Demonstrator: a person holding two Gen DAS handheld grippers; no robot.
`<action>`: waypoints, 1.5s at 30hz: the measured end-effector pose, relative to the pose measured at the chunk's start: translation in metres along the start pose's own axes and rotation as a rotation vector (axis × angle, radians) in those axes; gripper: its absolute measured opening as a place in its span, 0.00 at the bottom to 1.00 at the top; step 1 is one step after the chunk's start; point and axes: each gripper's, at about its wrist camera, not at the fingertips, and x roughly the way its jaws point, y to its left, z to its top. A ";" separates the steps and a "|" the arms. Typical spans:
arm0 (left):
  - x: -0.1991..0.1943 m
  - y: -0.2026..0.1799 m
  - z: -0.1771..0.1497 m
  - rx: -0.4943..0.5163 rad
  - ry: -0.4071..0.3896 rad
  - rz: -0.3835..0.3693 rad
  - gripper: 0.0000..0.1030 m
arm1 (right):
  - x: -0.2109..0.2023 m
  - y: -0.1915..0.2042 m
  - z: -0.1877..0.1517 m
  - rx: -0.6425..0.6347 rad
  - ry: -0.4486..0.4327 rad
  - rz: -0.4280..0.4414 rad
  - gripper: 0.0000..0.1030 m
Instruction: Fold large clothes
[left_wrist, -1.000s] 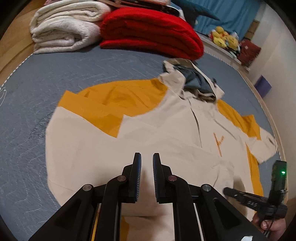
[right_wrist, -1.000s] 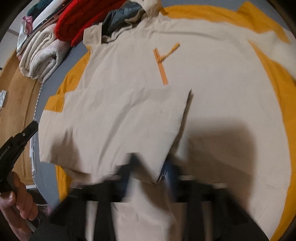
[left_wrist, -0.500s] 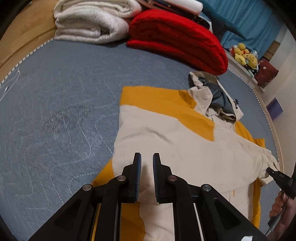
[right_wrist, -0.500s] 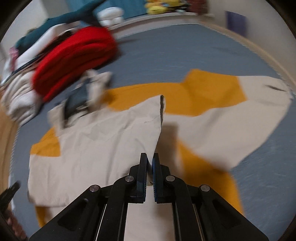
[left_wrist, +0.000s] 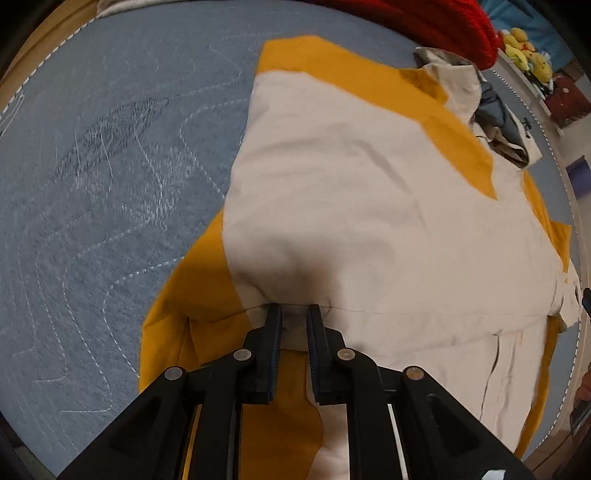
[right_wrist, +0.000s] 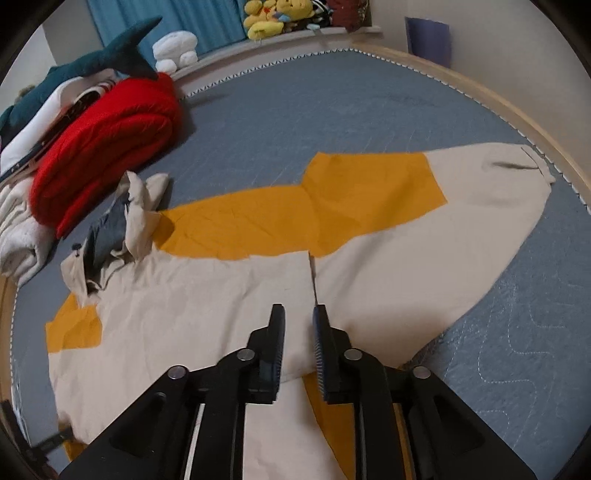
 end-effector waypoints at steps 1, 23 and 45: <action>-0.002 -0.002 0.000 0.002 -0.004 0.009 0.12 | 0.002 0.001 0.000 0.001 0.006 0.021 0.22; -0.023 -0.045 -0.016 0.129 -0.092 0.080 0.18 | 0.052 -0.011 -0.020 0.058 0.193 0.033 0.22; -0.082 -0.114 -0.056 0.348 -0.253 -0.057 0.33 | -0.017 0.001 -0.005 -0.137 -0.032 -0.030 0.35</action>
